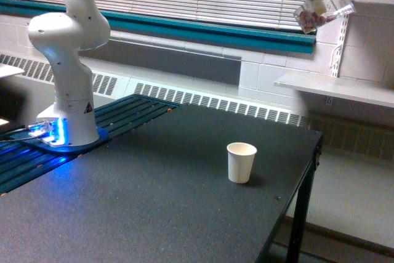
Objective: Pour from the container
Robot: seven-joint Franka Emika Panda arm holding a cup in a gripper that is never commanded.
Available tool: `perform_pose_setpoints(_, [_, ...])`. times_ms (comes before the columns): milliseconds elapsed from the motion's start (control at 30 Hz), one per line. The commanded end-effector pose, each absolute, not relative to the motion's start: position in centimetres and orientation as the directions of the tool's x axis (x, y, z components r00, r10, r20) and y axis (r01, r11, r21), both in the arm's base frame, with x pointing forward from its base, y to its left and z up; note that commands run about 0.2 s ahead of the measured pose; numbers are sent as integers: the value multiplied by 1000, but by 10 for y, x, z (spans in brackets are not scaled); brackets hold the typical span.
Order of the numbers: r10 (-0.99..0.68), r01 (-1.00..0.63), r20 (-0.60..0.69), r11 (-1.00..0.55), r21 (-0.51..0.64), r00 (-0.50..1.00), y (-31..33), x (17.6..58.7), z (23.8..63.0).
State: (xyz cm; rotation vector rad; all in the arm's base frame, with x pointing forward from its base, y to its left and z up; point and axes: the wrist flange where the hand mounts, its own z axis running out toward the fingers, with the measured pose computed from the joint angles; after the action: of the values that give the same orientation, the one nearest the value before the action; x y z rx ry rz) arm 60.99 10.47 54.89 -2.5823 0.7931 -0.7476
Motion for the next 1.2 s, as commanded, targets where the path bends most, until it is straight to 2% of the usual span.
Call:
perform_pose_setpoints(33, [-637,-467,384,-762,-449,669,71,616,546])
perform_pose_setpoints(133, [-656,-489,384,-747,-449,650,52,617,545])
perform_pose_setpoints(433, [-636,-467,405,-765,-444,657,56,611,543])
perform_pose_setpoints(1200, [-570,-486,432,-822,-298,699,25,570,475])
